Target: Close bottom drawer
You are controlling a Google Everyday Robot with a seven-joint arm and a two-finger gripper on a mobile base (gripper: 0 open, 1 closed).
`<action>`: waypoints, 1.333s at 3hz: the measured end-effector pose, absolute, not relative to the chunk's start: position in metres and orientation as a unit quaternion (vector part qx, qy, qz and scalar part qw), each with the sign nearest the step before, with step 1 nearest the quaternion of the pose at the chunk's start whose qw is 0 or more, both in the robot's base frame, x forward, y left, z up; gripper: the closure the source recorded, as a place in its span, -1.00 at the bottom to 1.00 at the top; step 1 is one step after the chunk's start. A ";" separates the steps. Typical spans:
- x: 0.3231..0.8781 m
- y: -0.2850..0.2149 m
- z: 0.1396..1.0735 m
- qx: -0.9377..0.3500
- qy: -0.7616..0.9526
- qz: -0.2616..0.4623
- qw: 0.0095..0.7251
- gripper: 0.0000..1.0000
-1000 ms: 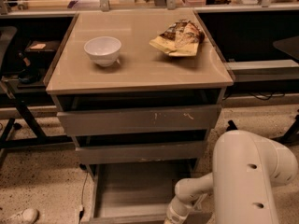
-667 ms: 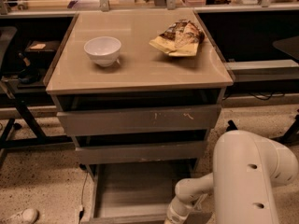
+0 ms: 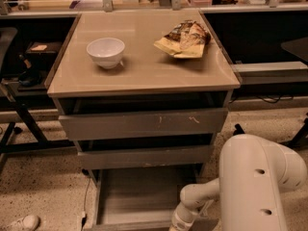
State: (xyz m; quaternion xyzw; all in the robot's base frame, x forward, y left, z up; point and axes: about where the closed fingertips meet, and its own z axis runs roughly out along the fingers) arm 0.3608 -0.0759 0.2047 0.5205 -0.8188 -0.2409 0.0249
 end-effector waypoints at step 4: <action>0.361 -0.076 0.205 0.520 -0.819 -0.241 0.025 -0.65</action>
Offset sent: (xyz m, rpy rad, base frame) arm 0.0000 0.0000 0.0000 0.0000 0.0000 0.0000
